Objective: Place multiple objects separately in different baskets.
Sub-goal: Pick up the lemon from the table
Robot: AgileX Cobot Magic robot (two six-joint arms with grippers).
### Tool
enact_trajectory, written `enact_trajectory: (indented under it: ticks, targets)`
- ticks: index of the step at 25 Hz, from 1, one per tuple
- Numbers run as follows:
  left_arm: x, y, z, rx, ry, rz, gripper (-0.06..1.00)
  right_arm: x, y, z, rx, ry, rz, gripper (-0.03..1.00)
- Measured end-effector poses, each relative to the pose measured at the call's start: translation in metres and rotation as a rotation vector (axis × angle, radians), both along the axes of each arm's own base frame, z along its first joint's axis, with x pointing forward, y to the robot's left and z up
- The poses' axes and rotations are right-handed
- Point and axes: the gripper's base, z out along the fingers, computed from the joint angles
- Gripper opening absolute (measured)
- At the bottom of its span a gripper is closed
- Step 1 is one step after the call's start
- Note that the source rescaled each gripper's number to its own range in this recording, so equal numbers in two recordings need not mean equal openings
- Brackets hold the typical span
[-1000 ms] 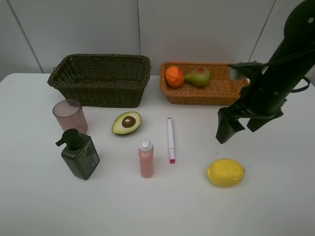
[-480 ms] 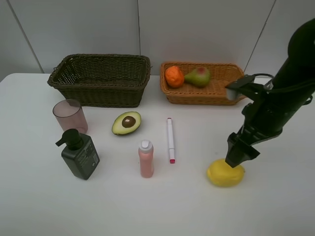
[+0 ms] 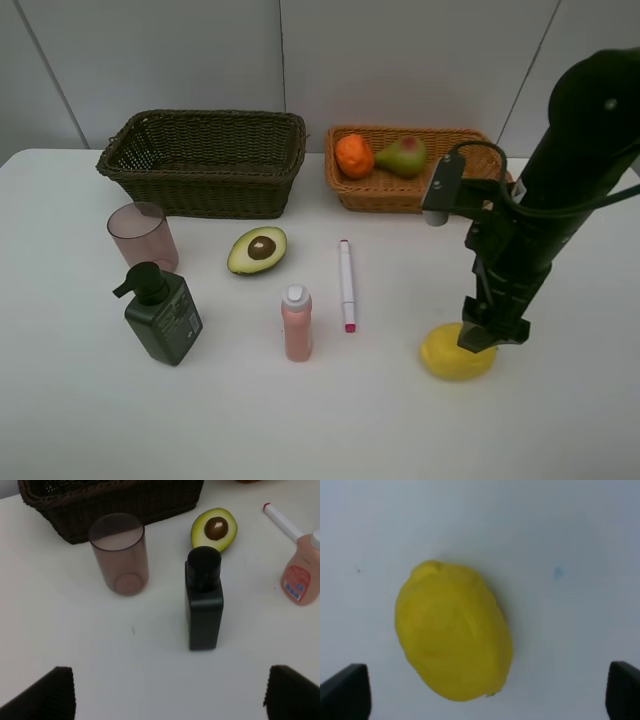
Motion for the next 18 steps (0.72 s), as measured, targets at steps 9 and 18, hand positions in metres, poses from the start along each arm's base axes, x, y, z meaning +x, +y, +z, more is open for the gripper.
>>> enact_trajectory:
  ticks: [9,18]
  targets:
    - [0.000,0.000,0.000,0.000,0.000,0.000,1.00,-0.013,-0.005,-0.025,0.027,-0.022,0.004,0.99]
    - [0.000,0.000,0.000,0.000,0.000,0.000,1.00,-0.011,-0.004,-0.045,0.038,-0.041,0.001,0.99]
